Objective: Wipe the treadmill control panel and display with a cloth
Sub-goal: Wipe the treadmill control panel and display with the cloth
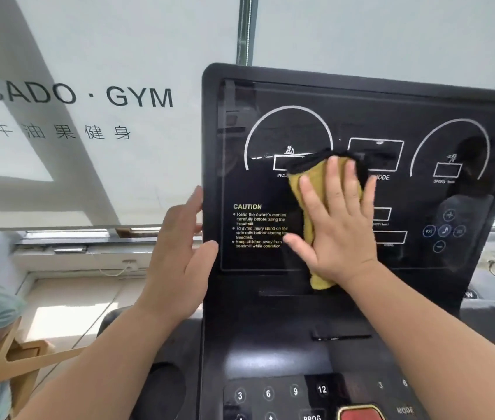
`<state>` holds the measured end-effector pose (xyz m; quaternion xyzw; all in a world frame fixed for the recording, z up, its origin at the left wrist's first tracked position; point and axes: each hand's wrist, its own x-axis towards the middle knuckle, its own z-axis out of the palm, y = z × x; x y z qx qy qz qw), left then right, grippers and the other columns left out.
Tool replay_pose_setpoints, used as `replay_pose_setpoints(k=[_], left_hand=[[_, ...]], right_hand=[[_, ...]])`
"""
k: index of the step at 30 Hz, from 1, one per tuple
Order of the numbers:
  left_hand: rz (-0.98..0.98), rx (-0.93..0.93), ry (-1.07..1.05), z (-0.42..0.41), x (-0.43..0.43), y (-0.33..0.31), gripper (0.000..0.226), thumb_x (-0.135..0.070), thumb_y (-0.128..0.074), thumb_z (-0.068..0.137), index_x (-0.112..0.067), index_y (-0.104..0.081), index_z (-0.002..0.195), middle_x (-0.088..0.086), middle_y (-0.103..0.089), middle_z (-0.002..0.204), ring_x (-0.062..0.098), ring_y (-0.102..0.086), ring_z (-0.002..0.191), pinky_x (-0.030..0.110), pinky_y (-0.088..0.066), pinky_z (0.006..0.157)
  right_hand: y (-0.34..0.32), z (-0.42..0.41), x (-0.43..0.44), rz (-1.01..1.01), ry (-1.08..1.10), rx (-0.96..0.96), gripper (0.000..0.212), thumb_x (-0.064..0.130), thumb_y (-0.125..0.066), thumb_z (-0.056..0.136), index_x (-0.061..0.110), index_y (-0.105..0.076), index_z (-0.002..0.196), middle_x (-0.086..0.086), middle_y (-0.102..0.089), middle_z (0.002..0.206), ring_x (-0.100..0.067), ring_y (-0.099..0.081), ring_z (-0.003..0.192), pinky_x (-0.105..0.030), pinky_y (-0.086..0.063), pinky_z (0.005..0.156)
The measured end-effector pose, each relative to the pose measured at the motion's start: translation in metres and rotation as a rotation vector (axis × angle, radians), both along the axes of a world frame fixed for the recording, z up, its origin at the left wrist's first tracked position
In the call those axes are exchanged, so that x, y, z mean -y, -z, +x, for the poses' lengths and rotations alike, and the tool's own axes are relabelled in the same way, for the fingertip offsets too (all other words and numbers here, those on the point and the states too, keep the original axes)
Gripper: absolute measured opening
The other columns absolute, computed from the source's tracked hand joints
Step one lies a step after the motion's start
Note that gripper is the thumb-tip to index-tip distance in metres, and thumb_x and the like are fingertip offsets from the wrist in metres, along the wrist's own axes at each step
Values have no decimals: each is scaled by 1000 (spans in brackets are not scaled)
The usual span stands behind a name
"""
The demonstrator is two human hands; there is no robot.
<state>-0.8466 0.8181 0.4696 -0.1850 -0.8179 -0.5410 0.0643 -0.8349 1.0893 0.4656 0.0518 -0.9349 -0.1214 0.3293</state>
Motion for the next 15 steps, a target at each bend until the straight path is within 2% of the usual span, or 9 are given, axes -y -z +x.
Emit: replay_pose_setpoints(k=[2, 6, 8, 11, 13, 15], left_hand=[[-4, 30, 24, -1, 1, -2, 73, -23, -39, 85, -37, -29, 156, -23, -45, 132, 1, -47, 121, 19, -36, 101], [28, 74, 54, -1, 3, -4, 73, -24, -37, 86, -42, -29, 155, -33, -44, 126, -1, -45, 125, 17, -33, 100], [70, 95, 61, 1, 5, -5, 71, -24, -36, 87, -46, -28, 155, -37, -44, 128, -3, -45, 127, 24, -37, 103], [182, 141, 31, 3, 3, -3, 71, -35, -37, 85, -59, -22, 151, -29, -45, 142, 0, -49, 126, 45, -43, 109], [222, 148, 0, 4, -1, -1, 71, -46, -36, 81, -65, -20, 148, -26, -46, 145, 4, -50, 126, 50, -44, 109], [227, 136, -16, 4, -4, -1, 69, -48, -35, 81, -61, -28, 148, -27, -47, 142, 6, -50, 128, 52, -44, 109]], right_hand=[[-28, -17, 4, -92, 79, -27, 89, 77, -28, 95, 21, -15, 164, -24, -3, 169, -48, -1, 155, -70, 2, 121], [-80, -54, 43, -163, 115, -62, 91, 78, -23, 95, 21, -11, 165, -24, -3, 170, -47, 0, 156, -72, 0, 120], [-91, -63, 65, -150, 101, -52, 91, 79, -22, 95, 22, -9, 165, -21, -1, 171, -45, 2, 156, -71, 1, 120], [-77, -60, 86, -71, 2, -19, 88, 76, -28, 96, 24, -12, 164, -14, -2, 172, -39, 1, 158, -68, 4, 122], [-51, -48, 94, 6, -101, 17, 86, 74, -35, 96, 26, -15, 164, -8, -4, 173, -35, 0, 159, -64, 5, 123], [-24, -33, 92, 82, -174, 60, 84, 74, -38, 96, 29, -16, 164, -3, -5, 173, -31, 0, 159, -62, 5, 124]])
